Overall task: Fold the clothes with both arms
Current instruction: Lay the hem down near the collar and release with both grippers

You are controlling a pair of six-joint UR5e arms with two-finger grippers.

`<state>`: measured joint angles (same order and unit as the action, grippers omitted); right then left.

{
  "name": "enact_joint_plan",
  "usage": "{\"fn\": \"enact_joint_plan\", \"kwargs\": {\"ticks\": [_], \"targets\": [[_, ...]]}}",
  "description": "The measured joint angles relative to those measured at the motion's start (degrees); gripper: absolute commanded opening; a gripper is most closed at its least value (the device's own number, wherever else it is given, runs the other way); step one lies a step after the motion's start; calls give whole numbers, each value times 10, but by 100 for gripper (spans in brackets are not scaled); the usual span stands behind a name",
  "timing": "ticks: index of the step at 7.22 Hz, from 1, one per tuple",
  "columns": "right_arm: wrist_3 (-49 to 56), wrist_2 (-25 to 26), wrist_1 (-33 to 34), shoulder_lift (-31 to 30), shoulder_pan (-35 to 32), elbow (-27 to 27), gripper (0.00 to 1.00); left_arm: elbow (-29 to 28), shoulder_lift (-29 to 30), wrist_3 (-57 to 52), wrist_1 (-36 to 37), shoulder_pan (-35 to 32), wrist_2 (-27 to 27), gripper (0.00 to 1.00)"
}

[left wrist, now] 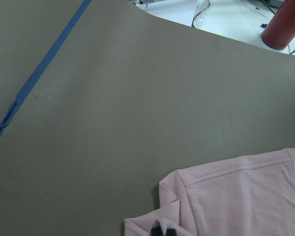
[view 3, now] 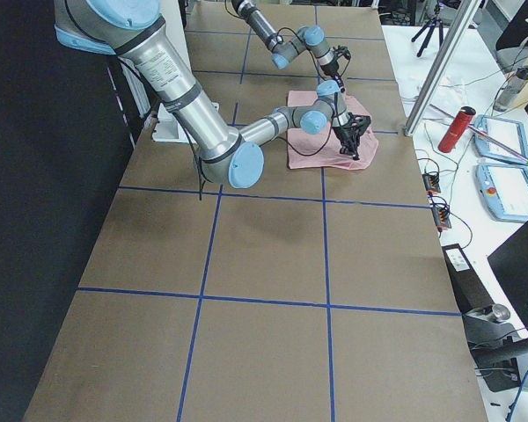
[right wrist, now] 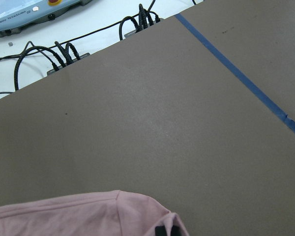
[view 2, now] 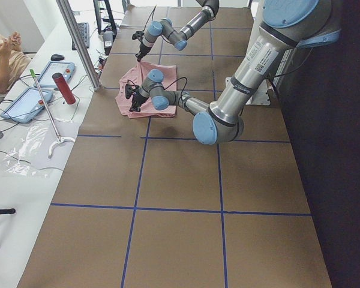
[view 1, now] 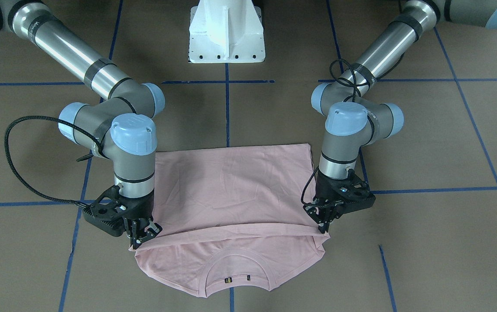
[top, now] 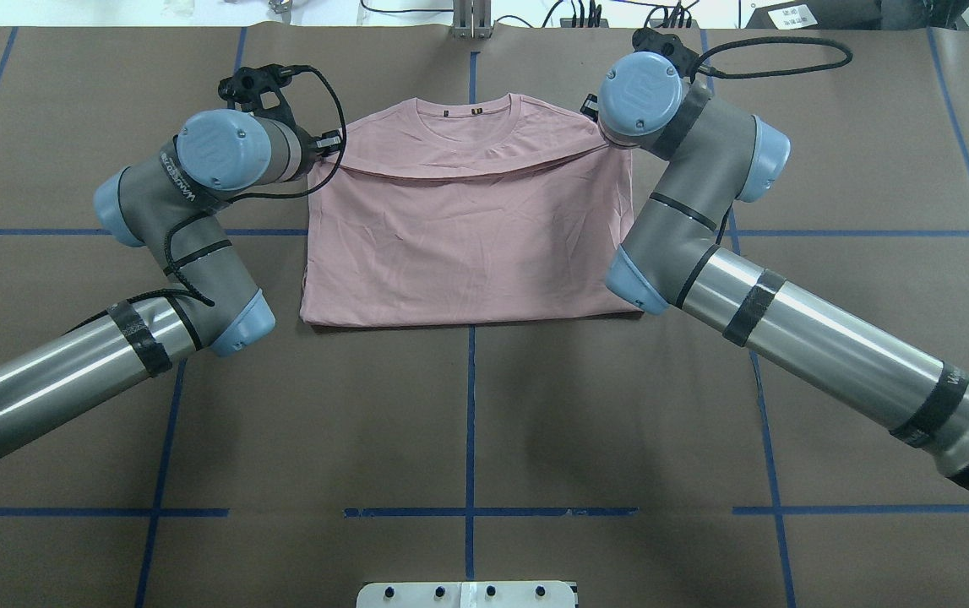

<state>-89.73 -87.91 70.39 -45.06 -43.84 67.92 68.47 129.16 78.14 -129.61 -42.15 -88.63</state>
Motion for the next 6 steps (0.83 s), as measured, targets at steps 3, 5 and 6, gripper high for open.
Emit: {"fn": "enact_joint_plan", "kwargs": {"ticks": [3,5,6], "targets": [[3,-7,-1,2,-2,-12,0,1,-5,0,-21,-7,-1,0],[3,-8,-2,11,-2,-20,0,2,-16,0,-47,-13,-3,0],[3,-8,-2,17,-2,-24,0,3,-20,0,-50,-14,-3,0]]}}
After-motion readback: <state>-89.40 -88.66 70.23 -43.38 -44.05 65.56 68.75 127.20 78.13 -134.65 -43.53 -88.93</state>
